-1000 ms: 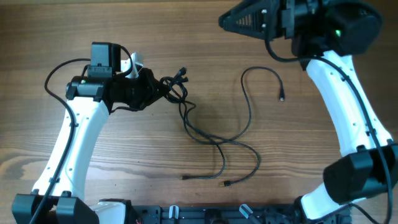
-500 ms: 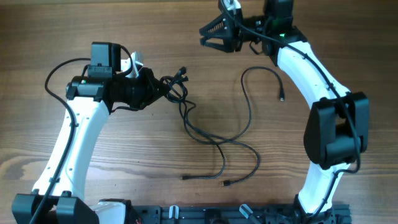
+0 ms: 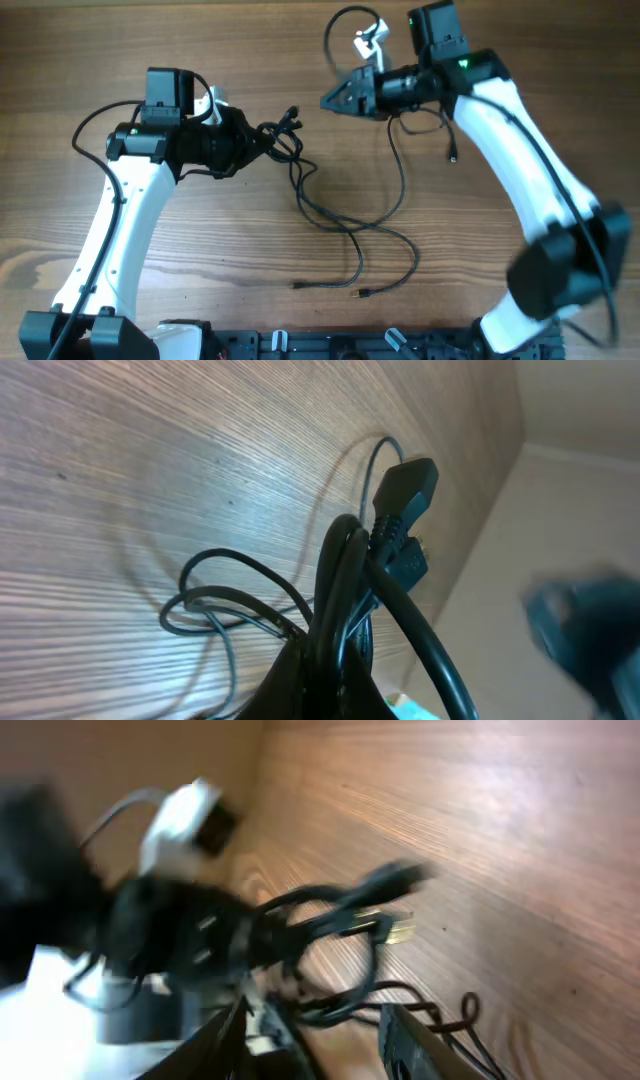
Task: Untangle cables
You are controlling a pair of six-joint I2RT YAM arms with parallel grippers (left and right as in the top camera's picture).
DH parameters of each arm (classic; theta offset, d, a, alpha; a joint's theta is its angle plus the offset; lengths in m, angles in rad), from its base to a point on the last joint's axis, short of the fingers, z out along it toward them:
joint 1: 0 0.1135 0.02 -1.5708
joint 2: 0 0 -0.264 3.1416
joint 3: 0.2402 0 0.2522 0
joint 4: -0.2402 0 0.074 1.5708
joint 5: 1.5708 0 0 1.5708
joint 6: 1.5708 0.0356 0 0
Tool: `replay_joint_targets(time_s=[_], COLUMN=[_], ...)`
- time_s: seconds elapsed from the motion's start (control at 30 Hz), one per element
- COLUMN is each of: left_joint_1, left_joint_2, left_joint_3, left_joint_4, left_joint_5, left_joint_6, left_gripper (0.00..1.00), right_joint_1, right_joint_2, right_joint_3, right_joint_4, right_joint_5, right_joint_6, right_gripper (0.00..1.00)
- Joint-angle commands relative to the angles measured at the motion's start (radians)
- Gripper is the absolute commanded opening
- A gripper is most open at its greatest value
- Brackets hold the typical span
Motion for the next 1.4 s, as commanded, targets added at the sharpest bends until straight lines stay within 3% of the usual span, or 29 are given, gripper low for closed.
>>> replay_joint_targets(time_s=[0.0, 0.07, 0.17, 0.4, 0.5, 0.9, 1.37], left_joint_1=[0.005, 0.005, 0.005, 0.005, 0.005, -0.006, -0.008], left_joint_2=[0.006, 0.006, 0.006, 0.006, 0.006, 0.006, 0.006], left_joint_3=[-0.002, -0.002, -0.002, -0.002, -0.002, -0.002, -0.002], left_joint_4=[0.021, 0.035, 0.085, 0.15, 0.149, 0.156, 0.15], left_joint_5=[0.12, 0.12, 0.116, 0.051, 0.011, 0.003, 0.009], left_joint_6=[-0.057, -0.055, -0.052, -0.053, -0.053, -0.053, -0.048], left_gripper=[0.04, 0.04, 0.04, 0.04, 0.04, 0.04, 0.04], right_joint_1=[0.095, 0.123, 0.148, 0.156, 0.167, 0.223, 0.188], right_joint_2=[-0.077, -0.068, -0.062, -0.062, -0.062, 0.027, 0.129], right_joint_3=[0.007, 0.006, 0.006, 0.006, 0.006, 0.006, 0.006], right_joint_4=[-0.032, -0.045, -0.02, -0.002, 0.0, 0.11, 0.196], right_joint_5=[0.161, 0.164, 0.163, 0.163, 0.16, 0.219, 0.362], right_joint_6=[-0.026, 0.11, 0.308, 0.803, 0.931, 1.125, 1.157], right_gripper=[0.39, 0.25, 0.24, 0.33, 0.42, 0.4, 0.41])
